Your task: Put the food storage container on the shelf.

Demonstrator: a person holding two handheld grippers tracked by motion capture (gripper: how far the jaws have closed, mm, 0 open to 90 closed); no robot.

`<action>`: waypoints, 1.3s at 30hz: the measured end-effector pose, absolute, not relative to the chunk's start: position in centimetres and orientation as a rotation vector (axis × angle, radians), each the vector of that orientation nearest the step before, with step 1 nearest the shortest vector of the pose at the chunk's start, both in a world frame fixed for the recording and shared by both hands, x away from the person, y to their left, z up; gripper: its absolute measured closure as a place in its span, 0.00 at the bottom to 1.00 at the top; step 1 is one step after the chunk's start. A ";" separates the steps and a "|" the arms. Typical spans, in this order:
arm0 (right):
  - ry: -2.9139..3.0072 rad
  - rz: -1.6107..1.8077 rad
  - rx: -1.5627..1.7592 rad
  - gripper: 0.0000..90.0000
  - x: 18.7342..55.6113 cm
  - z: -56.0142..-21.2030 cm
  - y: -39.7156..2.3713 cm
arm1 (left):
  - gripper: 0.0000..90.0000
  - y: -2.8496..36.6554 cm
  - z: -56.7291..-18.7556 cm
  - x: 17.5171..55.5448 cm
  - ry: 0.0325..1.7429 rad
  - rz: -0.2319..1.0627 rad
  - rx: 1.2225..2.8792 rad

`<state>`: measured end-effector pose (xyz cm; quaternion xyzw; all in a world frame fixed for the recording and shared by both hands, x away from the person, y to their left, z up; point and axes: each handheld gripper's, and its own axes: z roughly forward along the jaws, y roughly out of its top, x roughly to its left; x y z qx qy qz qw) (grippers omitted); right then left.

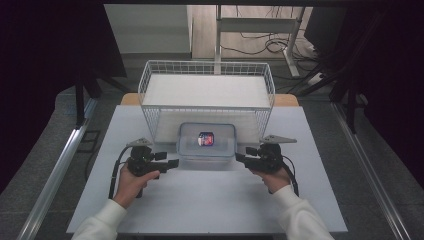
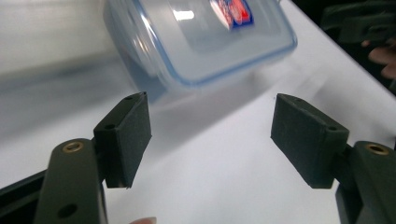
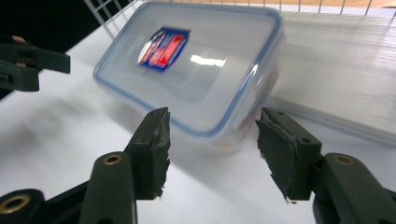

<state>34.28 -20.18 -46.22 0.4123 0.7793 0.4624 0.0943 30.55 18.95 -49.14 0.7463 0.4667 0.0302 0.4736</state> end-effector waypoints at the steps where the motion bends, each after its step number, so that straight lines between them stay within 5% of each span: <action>1: 2.319 1.365 1.213 0.49 33.8 -46.2 -20.2 | 0.32 18.8 -49.2 30.1 1.144 0.078 1.832; 7: 2.404 1.290 1.131 0.58 30.9 -47.0 -19.8 | 0.32 18.1 -49.0 27.7 1.110 0.116 1.892; 14: 2.497 1.215 1.026 0.86 29.9 -47.6 -18.6 | 0.32 18.1 -49.2 25.7 1.104 0.148 1.933; 20: 2.516 1.136 0.951 0.98 30.2 -47.8 -16.9 | 0.32 18.3 -49.5 25.8 1.109 0.144 1.942; 39: 2.553 0.939 0.855 0.99 34.5 -51.5 -8.4 | 0.32 18.3 -49.8 26.1 1.107 0.131 1.970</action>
